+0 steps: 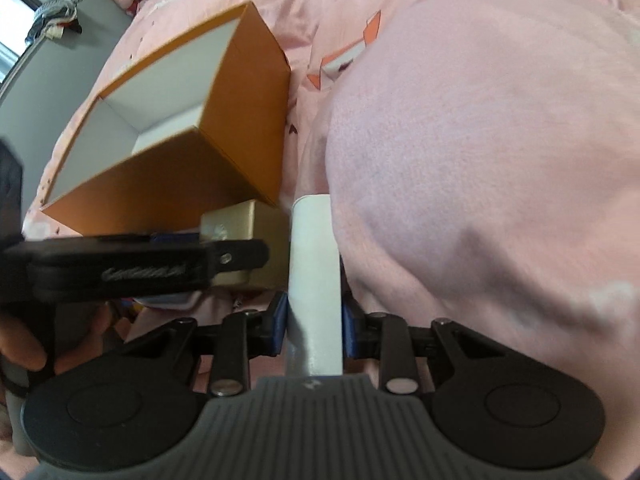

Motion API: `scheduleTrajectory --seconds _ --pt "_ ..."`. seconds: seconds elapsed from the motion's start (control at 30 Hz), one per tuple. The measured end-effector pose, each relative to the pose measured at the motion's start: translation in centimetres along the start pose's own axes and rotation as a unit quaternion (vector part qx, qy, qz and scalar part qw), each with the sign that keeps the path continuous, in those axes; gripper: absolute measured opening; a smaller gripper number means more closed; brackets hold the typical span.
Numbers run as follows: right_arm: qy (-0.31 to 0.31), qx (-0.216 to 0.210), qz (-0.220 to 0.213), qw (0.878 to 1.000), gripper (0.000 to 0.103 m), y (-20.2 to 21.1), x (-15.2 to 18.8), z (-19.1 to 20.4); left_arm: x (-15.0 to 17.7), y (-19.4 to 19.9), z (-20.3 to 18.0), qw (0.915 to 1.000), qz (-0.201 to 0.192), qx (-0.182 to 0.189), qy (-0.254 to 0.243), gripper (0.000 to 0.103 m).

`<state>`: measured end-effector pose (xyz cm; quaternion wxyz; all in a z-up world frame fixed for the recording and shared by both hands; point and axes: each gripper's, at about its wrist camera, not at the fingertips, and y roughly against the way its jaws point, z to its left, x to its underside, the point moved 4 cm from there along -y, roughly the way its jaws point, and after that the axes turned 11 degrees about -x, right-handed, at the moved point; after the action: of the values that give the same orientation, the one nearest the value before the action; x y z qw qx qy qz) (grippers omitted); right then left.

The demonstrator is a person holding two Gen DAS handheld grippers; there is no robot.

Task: Organize objects
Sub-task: 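Carry both boxes up and over into the orange shoebox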

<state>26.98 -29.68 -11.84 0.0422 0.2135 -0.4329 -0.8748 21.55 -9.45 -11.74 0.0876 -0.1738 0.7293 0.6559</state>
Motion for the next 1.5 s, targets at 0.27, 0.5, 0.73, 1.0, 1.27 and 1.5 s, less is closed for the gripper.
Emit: scheduleTrajectory --seconds 0.27,0.5,0.73,1.0,1.27,1.5 --pt "0.021 0.002 -0.076 0.997 0.029 4.9 -1.9 4.1 0.3 8.5 3.1 0.9941 -0.098 0.047 -0.006 0.071" --pt "0.068 -0.019 -0.127 0.989 0.029 5.6 -8.7 10.1 -4.5 13.8 6.2 0.9842 -0.173 0.036 0.013 0.070" --pt "0.089 -0.024 -0.118 0.989 0.029 -1.4 -15.6 14.1 -10.0 10.9 10.8 0.9850 -0.169 -0.010 0.034 0.070" --pt "0.061 0.023 -0.028 0.997 0.029 -13.0 -17.8 11.8 -11.1 4.8 15.6 0.9914 -0.115 -0.024 0.057 0.070" --pt "0.033 0.042 0.014 0.998 0.030 -17.6 -18.9 9.8 -12.1 1.6 16.9 0.9945 -0.083 -0.014 0.063 0.070" --pt "0.094 0.075 0.037 0.992 0.038 -17.9 -19.5 10.6 -12.3 0.9 17.2 0.9953 -0.073 -0.004 0.064 0.070"
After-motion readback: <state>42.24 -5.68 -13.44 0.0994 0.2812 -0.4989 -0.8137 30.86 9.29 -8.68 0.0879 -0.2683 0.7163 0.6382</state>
